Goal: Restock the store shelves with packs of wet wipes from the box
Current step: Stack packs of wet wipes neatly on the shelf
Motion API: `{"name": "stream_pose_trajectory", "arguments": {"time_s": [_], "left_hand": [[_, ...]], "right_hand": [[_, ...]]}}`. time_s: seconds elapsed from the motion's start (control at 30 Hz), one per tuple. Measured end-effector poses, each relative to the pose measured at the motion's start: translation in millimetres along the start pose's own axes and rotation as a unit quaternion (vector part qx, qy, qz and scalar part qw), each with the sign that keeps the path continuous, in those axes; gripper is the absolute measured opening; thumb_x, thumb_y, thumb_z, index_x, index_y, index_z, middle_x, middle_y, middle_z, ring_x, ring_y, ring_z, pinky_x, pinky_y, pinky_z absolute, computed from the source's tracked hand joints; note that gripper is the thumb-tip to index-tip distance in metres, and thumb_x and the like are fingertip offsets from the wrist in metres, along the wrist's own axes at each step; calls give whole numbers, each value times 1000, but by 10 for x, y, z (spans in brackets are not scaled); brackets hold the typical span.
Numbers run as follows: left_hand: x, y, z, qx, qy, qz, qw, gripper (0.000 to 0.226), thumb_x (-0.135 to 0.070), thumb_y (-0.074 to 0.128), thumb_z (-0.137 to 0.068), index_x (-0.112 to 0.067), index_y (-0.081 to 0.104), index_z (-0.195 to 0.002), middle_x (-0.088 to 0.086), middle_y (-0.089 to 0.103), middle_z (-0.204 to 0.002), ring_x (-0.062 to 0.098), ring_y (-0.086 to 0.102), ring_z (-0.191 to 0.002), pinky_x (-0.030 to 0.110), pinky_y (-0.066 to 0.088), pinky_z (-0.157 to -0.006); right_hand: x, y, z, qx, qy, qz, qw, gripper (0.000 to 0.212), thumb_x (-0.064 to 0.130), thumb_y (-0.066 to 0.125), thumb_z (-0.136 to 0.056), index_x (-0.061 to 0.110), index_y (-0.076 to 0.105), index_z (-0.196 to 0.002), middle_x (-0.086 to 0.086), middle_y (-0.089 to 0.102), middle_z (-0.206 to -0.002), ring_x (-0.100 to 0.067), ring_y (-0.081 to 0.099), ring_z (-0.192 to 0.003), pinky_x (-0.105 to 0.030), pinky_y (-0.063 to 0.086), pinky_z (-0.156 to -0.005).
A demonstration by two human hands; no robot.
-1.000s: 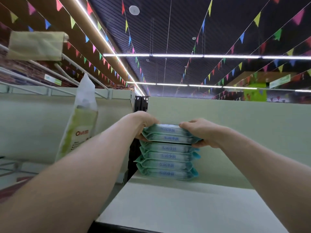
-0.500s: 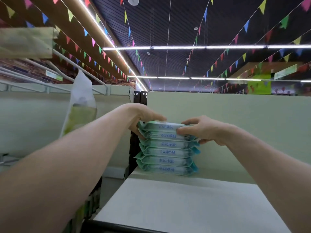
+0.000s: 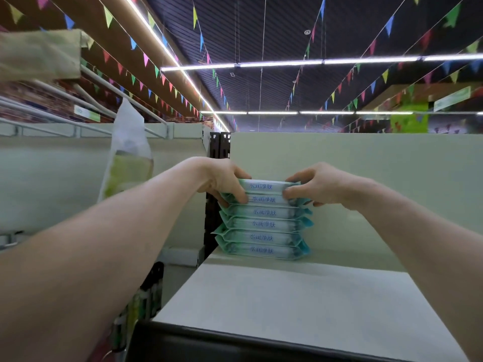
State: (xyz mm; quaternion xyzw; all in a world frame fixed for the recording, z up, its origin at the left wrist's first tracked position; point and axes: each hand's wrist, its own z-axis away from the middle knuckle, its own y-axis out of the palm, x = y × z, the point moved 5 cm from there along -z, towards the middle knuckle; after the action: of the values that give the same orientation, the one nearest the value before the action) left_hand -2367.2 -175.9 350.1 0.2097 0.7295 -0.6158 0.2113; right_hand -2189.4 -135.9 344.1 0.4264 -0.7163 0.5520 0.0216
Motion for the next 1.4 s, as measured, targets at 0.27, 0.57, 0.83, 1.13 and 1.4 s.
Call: {"name": "stream_pose_trajectory", "arguments": {"time_s": [0.27, 0.57, 0.83, 1.13, 1.4], "left_hand": [[-21, 5, 23, -21, 6, -93, 995, 56, -16, 68, -87, -31, 50, -138, -4, 58, -108, 17, 59, -97, 28, 52, -84], [-126, -17, 100, -16, 14, -162, 987, 44, -17, 44, -97, -38, 51, -136, -2, 54, -132, 19, 49, -120, 32, 35, -107], [-202, 86, 145, 17, 21, -269, 963, 42, -34, 44, -99, -40, 41, -141, -2, 54, -133, 20, 51, -120, 33, 37, -103], [-154, 164, 62, -29, 41, -352, 935, 53, -35, 47, -98, -41, 28, -147, -1, 55, -131, 23, 52, -116, 40, 41, -103], [-145, 233, 192, -142, 27, -407, 902, 37, -39, 46, -98, -30, 44, -133, 3, 53, -130, 30, 34, -131, 66, 9, -109]], "right_hand": [[61, -6, 27, -27, -32, 55, 998, 35, 34, 66, -87, 25, 67, -120, 0, 65, -109, -16, 58, -96, -25, 41, -80], [95, -45, 55, -93, -68, 43, 992, 19, 25, 61, -91, 20, 74, -105, 2, 71, -101, -12, 60, -90, -24, 43, -78], [260, 97, 101, -76, -94, 174, 977, 38, 30, 68, -83, 28, 65, -121, 1, 66, -112, -20, 60, -102, -37, 51, -91], [315, 202, 105, -76, -110, 308, 942, 32, 26, 63, -85, 27, 64, -116, 1, 60, -97, -21, 58, -92, -40, 52, -84], [415, 233, 196, -72, -98, 352, 928, 25, 25, 62, -85, 20, 63, -110, -2, 63, -95, -24, 59, -88, -34, 51, -77]]}}
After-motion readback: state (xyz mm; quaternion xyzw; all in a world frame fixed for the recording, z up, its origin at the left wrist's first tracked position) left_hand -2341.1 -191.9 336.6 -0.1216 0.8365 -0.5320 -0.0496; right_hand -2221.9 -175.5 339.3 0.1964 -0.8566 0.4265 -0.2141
